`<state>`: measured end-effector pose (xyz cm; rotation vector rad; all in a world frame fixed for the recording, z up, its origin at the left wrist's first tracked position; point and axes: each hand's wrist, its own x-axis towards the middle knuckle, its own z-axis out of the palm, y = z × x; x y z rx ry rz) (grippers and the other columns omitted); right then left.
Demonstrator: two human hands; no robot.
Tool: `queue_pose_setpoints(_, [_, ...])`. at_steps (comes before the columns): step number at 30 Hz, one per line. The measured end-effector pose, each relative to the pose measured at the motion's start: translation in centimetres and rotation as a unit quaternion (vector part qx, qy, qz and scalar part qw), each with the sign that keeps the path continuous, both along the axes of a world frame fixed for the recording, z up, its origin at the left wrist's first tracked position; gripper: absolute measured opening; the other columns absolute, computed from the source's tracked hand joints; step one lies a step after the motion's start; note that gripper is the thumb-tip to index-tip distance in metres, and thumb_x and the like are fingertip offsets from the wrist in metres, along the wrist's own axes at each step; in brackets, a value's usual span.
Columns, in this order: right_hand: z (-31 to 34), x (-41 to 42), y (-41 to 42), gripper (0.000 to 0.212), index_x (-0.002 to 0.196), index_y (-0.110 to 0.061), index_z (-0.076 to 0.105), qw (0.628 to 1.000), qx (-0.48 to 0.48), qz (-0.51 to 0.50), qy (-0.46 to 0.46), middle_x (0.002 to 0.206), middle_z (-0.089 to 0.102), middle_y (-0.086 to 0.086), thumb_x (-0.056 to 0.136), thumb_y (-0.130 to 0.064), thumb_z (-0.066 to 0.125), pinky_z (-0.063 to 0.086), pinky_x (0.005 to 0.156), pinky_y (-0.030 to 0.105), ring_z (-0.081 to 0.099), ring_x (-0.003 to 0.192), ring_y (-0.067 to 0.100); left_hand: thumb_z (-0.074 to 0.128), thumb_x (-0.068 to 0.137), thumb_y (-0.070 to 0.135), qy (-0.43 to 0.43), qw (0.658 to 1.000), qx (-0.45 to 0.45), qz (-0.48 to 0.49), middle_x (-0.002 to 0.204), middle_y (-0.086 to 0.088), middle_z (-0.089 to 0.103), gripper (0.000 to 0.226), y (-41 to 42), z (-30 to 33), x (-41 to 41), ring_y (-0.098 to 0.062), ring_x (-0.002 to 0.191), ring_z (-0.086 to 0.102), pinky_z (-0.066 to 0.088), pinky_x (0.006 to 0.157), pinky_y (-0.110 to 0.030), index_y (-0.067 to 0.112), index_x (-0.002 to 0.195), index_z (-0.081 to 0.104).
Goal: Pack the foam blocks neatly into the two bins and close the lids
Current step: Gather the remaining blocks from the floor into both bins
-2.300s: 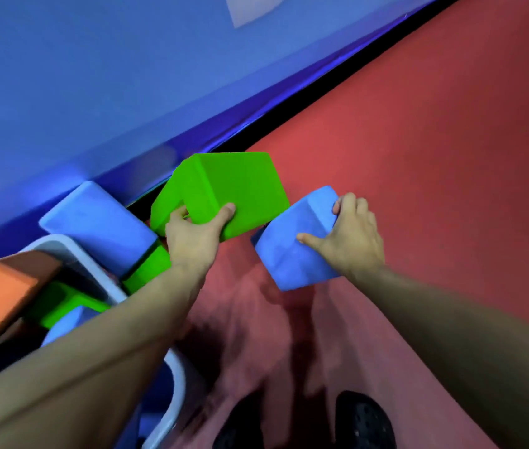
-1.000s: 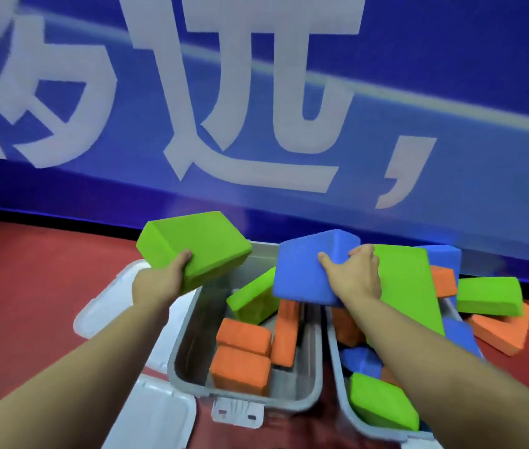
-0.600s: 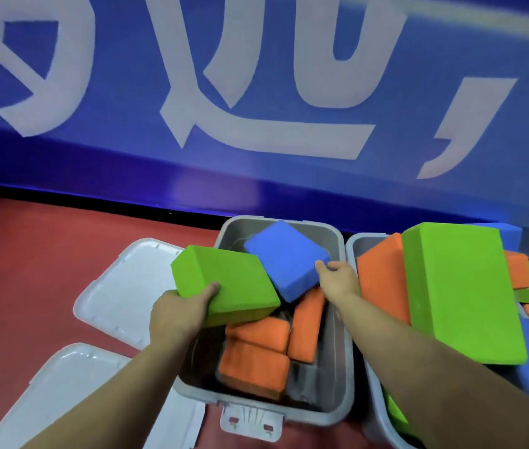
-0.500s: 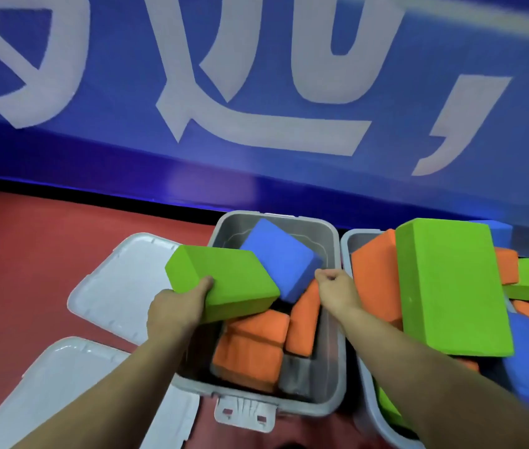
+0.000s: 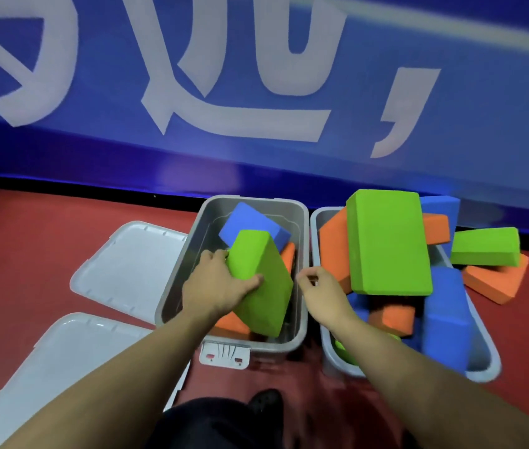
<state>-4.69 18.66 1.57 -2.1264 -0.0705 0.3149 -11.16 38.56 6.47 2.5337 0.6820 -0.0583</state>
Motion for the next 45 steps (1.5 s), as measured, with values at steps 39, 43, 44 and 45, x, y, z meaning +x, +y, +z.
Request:
queue_pose_setpoints(39, [6.7, 2.5, -42.6, 0.065, 0.15, -0.022, 0.043, 0.97, -0.162, -0.178, -0.037, 0.151, 0.047, 0.002, 0.095, -0.053, 0.058, 0.041, 0.111, 0.04, 0.049, 0.136, 0.024, 0.06, 0.091, 0.058, -0.099, 0.936, 0.001, -0.337, 0.131, 0.0, 0.061, 0.055, -41.3, 6.9, 12.5, -0.02, 0.121, 0.059, 0.048, 0.101, -0.038, 0.021, 0.132, 0.056])
queue_pose_setpoints(43, [3.0, 11.2, -45.4, 0.067, 0.15, -0.021, 0.043, 0.968, -0.171, -0.183, -0.008, 0.151, 0.046, 0.004, 0.094, -0.055, 0.058, 0.041, 0.111, 0.042, 0.049, 0.136, 0.027, 0.06, 0.096, 0.05, -0.066, 0.937, 0.01, -0.344, 0.142, -0.005, 0.053, 0.06, -44.5, 4.8, 22.6, -0.024, 0.128, 0.054, 0.041, 0.105, -0.037, 0.016, 0.144, 0.048])
queue_pose_setpoints(44, [1.6, 14.0, -45.9, 0.068, 0.15, -0.02, 0.043, 0.968, -0.171, -0.182, -0.004, 0.151, 0.045, 0.006, 0.094, -0.054, 0.059, 0.04, 0.112, 0.042, 0.048, 0.137, 0.027, 0.06, 0.097, 0.049, -0.058, 0.937, 0.013, -0.344, 0.143, -0.006, 0.052, 0.061, -45.1, 3.9, 25.8, -0.025, 0.13, 0.053, 0.041, 0.106, -0.038, 0.015, 0.145, 0.047])
queue_pose_setpoints(45, [0.2, 16.8, -46.5, 0.069, 0.15, -0.018, 0.043, 0.968, -0.173, -0.184, 0.001, 0.152, 0.045, 0.007, 0.093, -0.053, 0.06, 0.039, 0.112, 0.042, 0.048, 0.137, 0.028, 0.06, 0.097, 0.048, -0.047, 0.938, 0.018, -0.342, 0.145, -0.007, 0.05, 0.062, -45.6, 2.8, 28.9, -0.026, 0.13, 0.053, 0.041, 0.107, -0.039, 0.015, 0.146, 0.045])
